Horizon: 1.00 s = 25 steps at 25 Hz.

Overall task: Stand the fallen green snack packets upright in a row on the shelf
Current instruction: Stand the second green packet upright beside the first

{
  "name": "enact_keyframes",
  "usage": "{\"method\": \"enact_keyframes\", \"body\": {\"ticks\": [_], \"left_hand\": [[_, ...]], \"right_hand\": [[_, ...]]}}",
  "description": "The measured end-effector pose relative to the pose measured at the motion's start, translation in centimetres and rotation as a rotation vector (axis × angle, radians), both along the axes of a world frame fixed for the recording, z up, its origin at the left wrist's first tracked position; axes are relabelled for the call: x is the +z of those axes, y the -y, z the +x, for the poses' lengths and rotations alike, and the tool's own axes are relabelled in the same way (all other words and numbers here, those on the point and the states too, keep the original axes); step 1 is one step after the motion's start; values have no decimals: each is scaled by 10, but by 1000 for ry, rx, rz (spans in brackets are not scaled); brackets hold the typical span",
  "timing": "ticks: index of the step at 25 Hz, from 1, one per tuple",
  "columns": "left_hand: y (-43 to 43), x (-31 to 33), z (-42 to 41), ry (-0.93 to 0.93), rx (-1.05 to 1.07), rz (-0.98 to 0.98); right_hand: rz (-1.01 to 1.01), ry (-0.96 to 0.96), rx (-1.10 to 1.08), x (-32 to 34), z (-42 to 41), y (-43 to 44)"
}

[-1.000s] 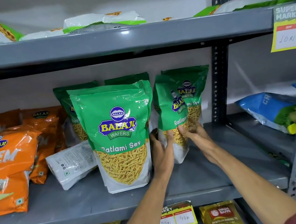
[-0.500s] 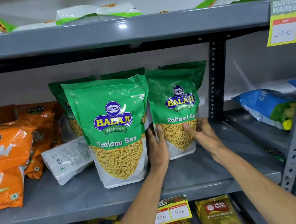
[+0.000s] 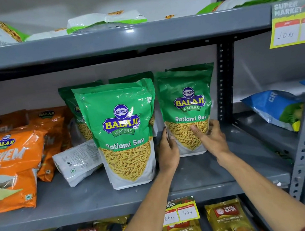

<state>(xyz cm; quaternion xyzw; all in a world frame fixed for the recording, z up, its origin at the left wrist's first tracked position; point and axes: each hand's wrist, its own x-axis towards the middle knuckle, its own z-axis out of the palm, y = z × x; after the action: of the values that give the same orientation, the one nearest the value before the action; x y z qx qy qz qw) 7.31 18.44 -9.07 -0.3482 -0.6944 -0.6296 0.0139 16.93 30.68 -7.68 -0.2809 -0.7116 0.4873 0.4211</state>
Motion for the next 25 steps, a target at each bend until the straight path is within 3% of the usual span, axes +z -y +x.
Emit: {"method": "enact_keyframes", "body": {"ticks": [7, 16, 21, 25], "left_hand": [[15, 1, 24, -139, 11, -50], [46, -10, 49, -190, -62, -9], [54, -6, 57, -180, -116, -116], [89, -4, 57, -238, -45, -80]], "right_hand": [[-43, -10, 28, 3, 35, 6], [22, -67, 5, -7, 74, 33], [-1, -74, -1, -5, 79, 45], [305, -67, -349, -7, 69, 73]]}}
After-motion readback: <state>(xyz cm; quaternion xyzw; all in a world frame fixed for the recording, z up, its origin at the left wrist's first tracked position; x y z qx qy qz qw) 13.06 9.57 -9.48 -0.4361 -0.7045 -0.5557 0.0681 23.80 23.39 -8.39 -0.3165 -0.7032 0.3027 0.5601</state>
